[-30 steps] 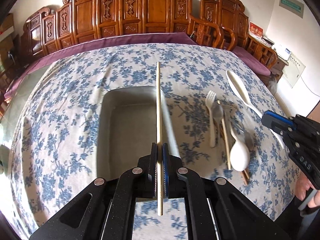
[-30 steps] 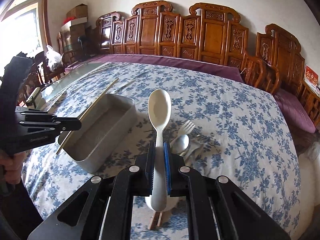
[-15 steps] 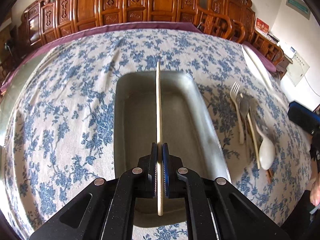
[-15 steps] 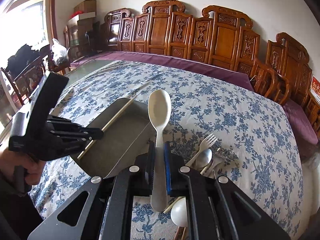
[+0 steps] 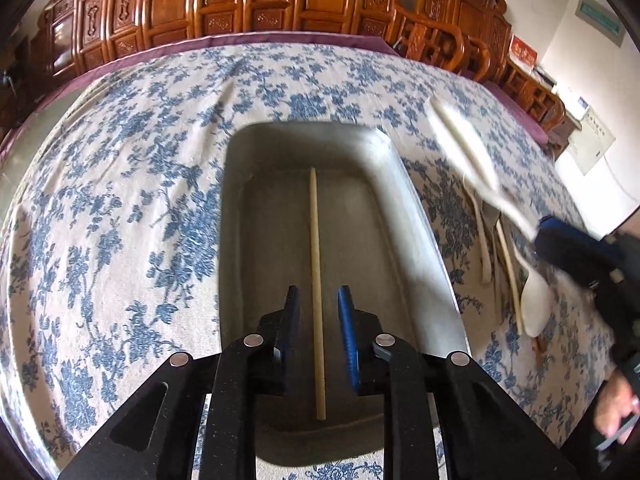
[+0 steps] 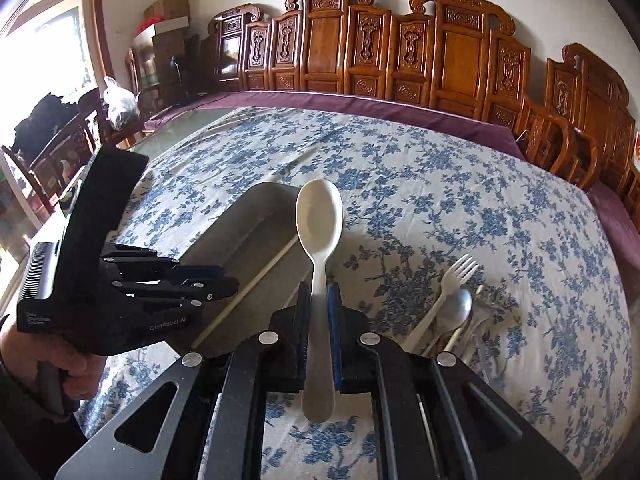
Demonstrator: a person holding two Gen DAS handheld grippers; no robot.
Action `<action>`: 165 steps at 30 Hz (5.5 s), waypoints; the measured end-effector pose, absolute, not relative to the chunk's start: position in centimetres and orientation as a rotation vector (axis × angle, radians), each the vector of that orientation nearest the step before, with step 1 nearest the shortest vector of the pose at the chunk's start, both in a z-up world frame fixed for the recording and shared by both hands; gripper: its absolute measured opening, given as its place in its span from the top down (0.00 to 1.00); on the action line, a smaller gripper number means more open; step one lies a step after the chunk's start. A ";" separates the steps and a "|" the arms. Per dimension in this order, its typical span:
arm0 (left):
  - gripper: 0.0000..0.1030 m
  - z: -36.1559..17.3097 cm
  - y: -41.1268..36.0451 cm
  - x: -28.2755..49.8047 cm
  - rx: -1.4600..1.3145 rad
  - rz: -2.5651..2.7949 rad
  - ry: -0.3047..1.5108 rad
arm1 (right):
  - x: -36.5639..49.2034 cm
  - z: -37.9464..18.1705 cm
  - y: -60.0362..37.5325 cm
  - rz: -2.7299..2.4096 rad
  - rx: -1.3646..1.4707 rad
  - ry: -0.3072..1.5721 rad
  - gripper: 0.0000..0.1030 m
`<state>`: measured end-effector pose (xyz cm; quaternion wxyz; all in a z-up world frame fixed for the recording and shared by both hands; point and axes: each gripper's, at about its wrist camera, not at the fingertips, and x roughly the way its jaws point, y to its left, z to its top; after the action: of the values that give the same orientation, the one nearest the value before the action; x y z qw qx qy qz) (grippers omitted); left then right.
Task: Organize utensils
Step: 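Lower the white plastic spoon into the tray and open the right gripper, then grasp the smiley-face metal spoon from the pile with the right gripper, then grasp a second wooden chopstick with the left gripper while the right gripper holds the metal spoon, then carry the chopstick into the grey tray and open the left gripper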
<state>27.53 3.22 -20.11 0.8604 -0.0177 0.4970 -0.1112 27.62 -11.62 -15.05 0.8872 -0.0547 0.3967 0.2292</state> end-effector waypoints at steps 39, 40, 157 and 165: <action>0.52 -14.8 3.8 24.2 -0.066 -0.187 0.864 | 25.9 -15.1 -18.7 0.410 -0.134 0.825 0.90; 0.52 -14.7 3.4 23.9 -0.063 -0.191 0.859 | 25.9 -15.3 -19.7 0.391 -0.141 0.832 0.90; 0.96 -14.9 -6.2 21.3 0.085 -0.321 0.888 | 30.7 -13.6 -26.9 0.246 -0.375 0.893 0.93; 0.96 -14.0 -2.9 20.7 0.057 -0.269 0.872 | 29.0 -12.5 -24.4 0.284 -0.376 0.872 0.93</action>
<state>20.69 -2.90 -13.98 0.8974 0.0276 0.4208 -0.1300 28.95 -24.42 -12.50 0.8797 -0.1802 0.4185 0.1364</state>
